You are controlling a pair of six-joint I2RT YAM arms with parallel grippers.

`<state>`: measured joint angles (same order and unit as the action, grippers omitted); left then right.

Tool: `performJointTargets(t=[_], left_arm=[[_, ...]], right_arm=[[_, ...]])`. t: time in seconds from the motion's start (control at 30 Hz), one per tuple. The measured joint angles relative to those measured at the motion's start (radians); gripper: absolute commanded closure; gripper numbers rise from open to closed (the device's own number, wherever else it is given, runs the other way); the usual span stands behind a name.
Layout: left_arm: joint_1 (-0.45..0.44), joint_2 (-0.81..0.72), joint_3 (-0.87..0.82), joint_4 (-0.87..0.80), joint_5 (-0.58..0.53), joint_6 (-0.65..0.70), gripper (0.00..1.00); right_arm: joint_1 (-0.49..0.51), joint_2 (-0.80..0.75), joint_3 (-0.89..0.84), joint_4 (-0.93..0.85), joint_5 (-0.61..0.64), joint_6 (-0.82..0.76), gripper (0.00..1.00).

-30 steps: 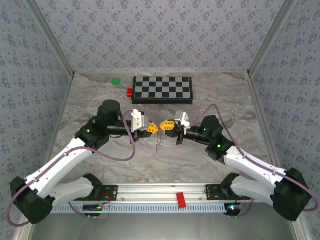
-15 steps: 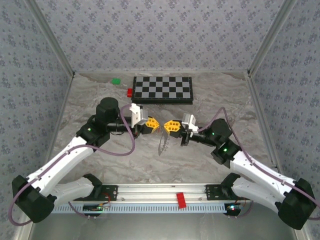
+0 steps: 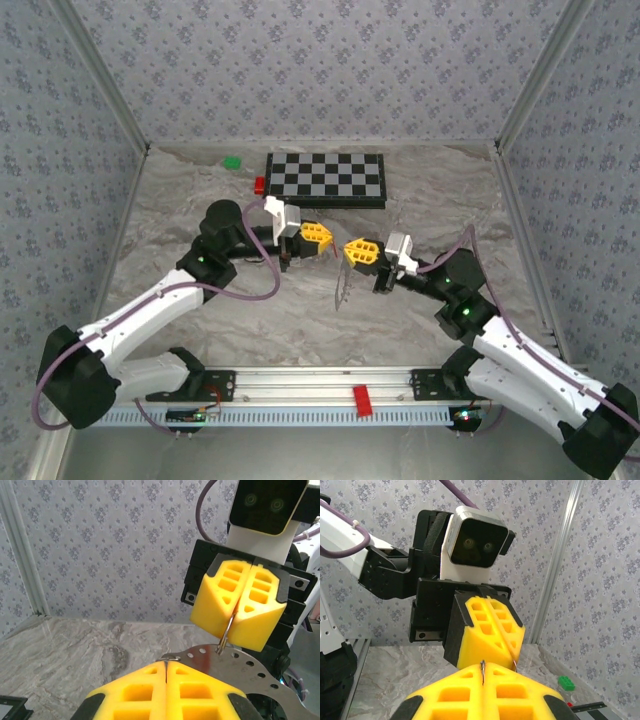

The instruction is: Put the keys on the keyring

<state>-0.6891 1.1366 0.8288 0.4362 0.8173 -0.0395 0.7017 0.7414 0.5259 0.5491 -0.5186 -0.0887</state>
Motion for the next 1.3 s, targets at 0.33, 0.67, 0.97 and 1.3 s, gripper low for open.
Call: performJointTargets(t=[0.33,0.67,0.97,1.3], left_arm=[[0.021,0.024,0.000,0.182,0.062,-0.111,1.00],[0.022,0.025,-0.001,0.241,0.066,-0.169,1.00],[0.022,0.025,-0.001,0.249,0.066,-0.182,1.00],[0.022,0.025,-0.001,0.248,0.066,-0.182,1.00]], right_arm=[[-0.100,0.061,0.000,0.116,-0.048,0.121,1.00],[-0.159,0.147,0.000,0.324,-0.134,0.278,1.00],[-0.146,0.176,0.000,0.370,-0.163,0.299,1.00],[-0.123,0.205,0.010,0.368,-0.178,0.283,1.00]])
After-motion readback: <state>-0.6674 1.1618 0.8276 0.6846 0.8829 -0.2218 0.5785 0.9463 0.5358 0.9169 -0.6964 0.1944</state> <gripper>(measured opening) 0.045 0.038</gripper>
